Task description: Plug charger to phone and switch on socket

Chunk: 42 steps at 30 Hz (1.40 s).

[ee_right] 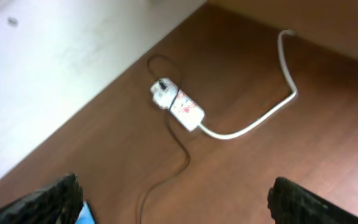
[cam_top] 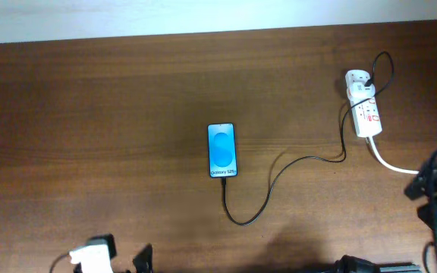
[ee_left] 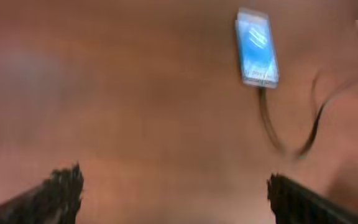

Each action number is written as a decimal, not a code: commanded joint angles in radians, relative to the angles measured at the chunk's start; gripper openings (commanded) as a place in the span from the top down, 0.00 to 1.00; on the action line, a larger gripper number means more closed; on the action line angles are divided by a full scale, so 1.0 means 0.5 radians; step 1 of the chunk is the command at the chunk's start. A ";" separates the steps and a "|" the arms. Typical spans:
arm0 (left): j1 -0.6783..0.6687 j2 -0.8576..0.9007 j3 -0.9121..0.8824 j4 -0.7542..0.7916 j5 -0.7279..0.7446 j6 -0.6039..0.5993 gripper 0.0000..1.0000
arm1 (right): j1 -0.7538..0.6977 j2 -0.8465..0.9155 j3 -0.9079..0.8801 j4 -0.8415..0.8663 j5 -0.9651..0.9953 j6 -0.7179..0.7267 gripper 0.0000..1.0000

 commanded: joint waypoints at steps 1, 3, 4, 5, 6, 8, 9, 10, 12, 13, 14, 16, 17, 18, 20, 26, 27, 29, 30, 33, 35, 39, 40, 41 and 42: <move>-0.008 -0.008 0.009 -0.054 0.032 -0.001 0.01 | 0.266 -0.383 -0.621 0.508 -0.015 -0.028 0.01; -0.008 -0.008 0.009 -0.054 0.032 -0.001 0.01 | 0.381 -0.638 -1.076 0.906 -0.021 -0.028 0.01; -0.008 -0.008 0.009 -0.054 0.032 -0.001 0.01 | 0.406 -0.785 -1.344 1.125 -0.049 -0.029 0.01; -0.008 -0.008 0.009 -0.054 0.032 -0.001 0.01 | 0.405 -0.861 -1.486 1.241 -0.079 -0.029 0.01; -0.008 -0.008 0.009 -0.054 0.032 -0.001 0.01 | 0.405 -0.979 -1.734 1.437 -0.145 -0.029 0.01; -0.008 -0.008 0.009 -0.054 0.032 -0.001 0.01 | 0.405 -1.112 -2.078 1.809 -0.252 -0.029 0.01; -0.008 -0.008 0.009 -0.054 0.032 -0.001 0.01 | 0.405 -1.160 -2.235 2.018 -0.289 -0.029 0.01; -0.008 -0.008 0.009 -0.054 0.032 -0.001 0.01 | 0.405 -1.189 -2.346 2.172 -0.305 -0.029 0.01; -0.008 -0.008 0.009 -0.054 0.032 -0.001 0.01 | 0.405 -1.263 -2.597 2.412 -0.309 -0.029 0.02; -0.008 -0.008 0.009 -0.054 0.032 -0.001 0.01 | 0.405 -1.305 -2.692 2.473 -0.308 -0.029 0.01; -0.008 -0.008 0.009 -0.054 0.032 -0.001 0.01 | 0.405 -1.354 -2.776 2.524 -0.307 -0.029 0.01; -0.008 -0.008 0.009 -0.054 0.032 -0.001 0.01 | 0.405 -1.466 -2.902 2.576 -0.301 -0.030 0.01; -0.008 -0.008 0.009 -0.054 0.032 -0.001 0.01 | 0.405 -1.498 -2.943 2.600 -0.285 -0.037 0.02; -0.008 -0.008 0.009 -0.054 0.032 -0.001 0.01 | 0.405 -1.496 -2.972 2.628 -0.258 -0.037 0.02; -0.008 -0.008 0.009 -0.054 0.032 -0.001 0.01 | 0.406 -1.496 -3.038 2.665 -0.186 -0.044 0.01; -0.008 -0.008 0.009 -0.054 0.032 -0.001 0.01 | 0.495 -1.496 -3.192 2.705 -0.137 -0.219 0.02; -0.008 -0.008 0.009 -0.054 0.032 -0.001 0.01 | 0.494 -1.496 -3.197 2.682 -0.136 -0.243 0.01; -0.008 -0.008 0.009 -0.054 0.032 -0.001 0.01 | 0.494 -1.496 -3.197 2.674 -0.139 -0.346 0.02; -0.008 -0.008 0.009 -0.054 0.032 -0.001 0.01 | 0.494 -1.496 -3.197 2.639 -0.137 -0.359 0.01; -0.008 -0.008 0.009 -0.054 0.032 -0.001 0.01 | 0.495 -1.496 -3.197 2.576 -0.165 -0.494 0.02; -0.008 -0.008 0.009 -0.054 0.032 -0.001 0.01 | 0.495 -1.496 -3.197 2.576 -0.167 -0.492 0.01; -0.008 -0.008 0.009 -0.054 0.032 -0.001 0.01 | 0.495 -1.496 -3.197 2.576 -0.159 -0.545 0.01; -0.008 -0.008 0.009 -0.054 0.032 -0.001 0.01 | 0.495 -1.496 -3.197 2.576 -0.159 -0.614 0.01; -0.008 -0.008 0.009 -0.054 0.032 -0.001 0.01 | 0.495 -1.496 -3.197 2.576 -0.159 -0.673 0.01; -0.008 -0.008 0.009 -0.054 0.032 -0.001 0.01 | 0.495 -1.496 -3.197 2.576 -0.161 -0.707 0.01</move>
